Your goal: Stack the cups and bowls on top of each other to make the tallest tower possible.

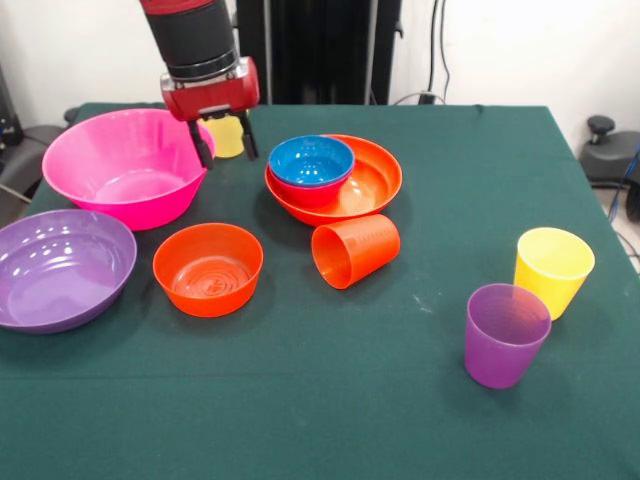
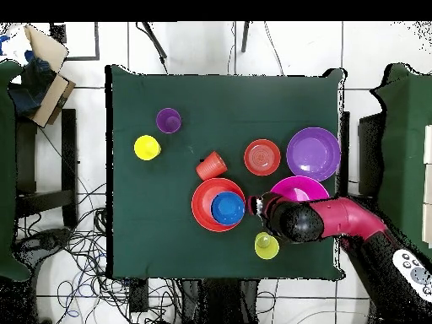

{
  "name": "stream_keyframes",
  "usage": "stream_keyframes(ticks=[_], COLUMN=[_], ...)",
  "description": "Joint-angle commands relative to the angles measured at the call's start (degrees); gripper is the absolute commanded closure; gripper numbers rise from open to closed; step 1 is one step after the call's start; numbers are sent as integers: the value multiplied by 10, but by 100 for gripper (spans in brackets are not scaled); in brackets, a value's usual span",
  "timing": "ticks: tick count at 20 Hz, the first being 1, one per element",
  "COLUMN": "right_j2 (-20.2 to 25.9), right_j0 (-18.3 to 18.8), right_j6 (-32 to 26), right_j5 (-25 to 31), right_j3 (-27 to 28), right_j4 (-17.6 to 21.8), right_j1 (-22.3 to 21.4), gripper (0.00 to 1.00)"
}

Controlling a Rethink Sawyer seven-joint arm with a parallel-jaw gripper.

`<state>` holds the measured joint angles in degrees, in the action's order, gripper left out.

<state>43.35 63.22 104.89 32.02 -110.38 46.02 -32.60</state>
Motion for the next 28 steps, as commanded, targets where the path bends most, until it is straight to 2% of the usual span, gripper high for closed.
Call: stream_keyframes(ticks=[1,7,16,24,28], right_j2=[13,22,16,8,11], right_j0=[-18,-14,-24,-32,-29], right_j6=[-118,-106,-65,-59,-61], right_j5=[44,46,16,7,8], right_j3=[-4,-38,-81,-72,-76], right_j4=[15,0,7,17,14], right_j1=[6,-26,-34,-12,-17], gripper=[0,0,0,0,0])
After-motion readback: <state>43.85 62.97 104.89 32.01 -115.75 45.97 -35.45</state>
